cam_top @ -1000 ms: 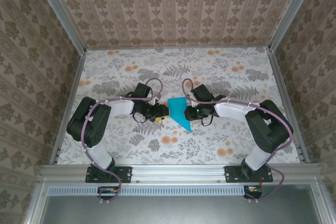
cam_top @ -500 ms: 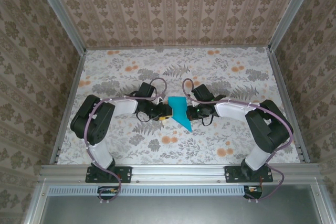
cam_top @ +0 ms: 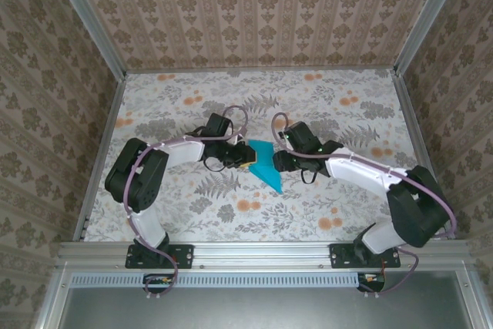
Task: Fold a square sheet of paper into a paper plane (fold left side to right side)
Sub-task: Fourth fold the wing at the center of the table.
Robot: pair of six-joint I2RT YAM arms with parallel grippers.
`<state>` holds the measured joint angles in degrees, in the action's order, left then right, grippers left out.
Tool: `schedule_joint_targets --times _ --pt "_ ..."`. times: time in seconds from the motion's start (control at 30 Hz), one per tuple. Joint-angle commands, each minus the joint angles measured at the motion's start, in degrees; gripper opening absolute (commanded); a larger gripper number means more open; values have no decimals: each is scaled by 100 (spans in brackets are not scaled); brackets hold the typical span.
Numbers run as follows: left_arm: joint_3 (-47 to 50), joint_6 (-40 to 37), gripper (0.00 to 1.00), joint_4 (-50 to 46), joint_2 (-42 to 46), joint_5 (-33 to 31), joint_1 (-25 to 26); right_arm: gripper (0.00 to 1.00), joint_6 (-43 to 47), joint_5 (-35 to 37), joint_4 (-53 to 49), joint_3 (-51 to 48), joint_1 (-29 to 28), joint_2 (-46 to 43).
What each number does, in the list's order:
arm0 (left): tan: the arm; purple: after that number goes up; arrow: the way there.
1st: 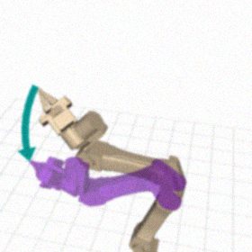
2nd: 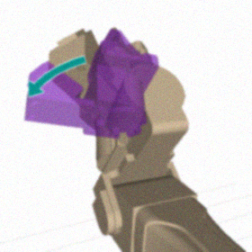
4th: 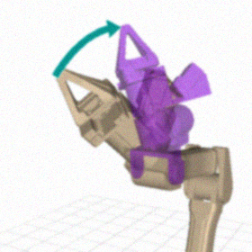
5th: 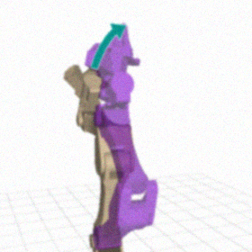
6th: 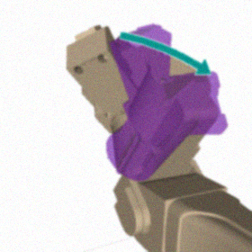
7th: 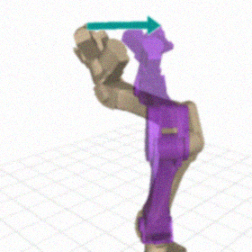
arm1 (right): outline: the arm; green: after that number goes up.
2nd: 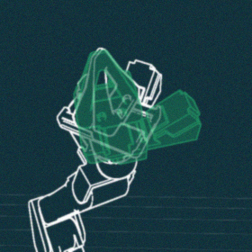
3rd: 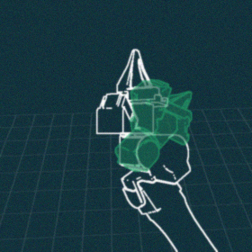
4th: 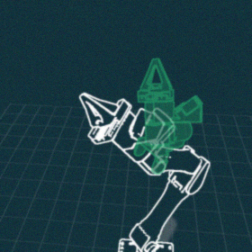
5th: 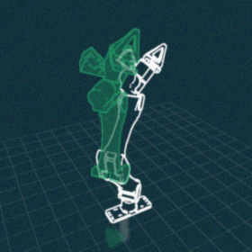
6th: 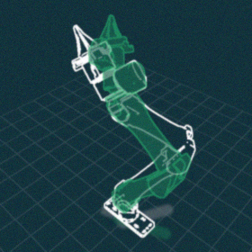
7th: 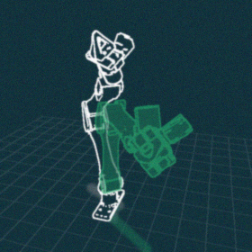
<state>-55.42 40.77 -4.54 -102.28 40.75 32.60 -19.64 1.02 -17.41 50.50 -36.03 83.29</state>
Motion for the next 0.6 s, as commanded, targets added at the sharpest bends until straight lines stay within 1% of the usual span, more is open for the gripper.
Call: schedule_joint_targets --times 0.0,0.1,0.2,0.43,0.57 --pt "-194 -8 22 -100 146 104 19 52 66 797 -323 -162 -494 -223" --pt "-259 26 22 -118 138 101 18 53 5 1197 -161 -234 -1001 -137" --pt "-352 30 22 -182 121 109 18 53 -56 1483 -49 -174 -1330 150" --pt "-496 67 21 -354 24 74 18 54 -20 1682 -22 185 -1570 945" --pt "-514 97 21 -368 -11 80 18 53 -39 1850 39 210 -1586 1066"
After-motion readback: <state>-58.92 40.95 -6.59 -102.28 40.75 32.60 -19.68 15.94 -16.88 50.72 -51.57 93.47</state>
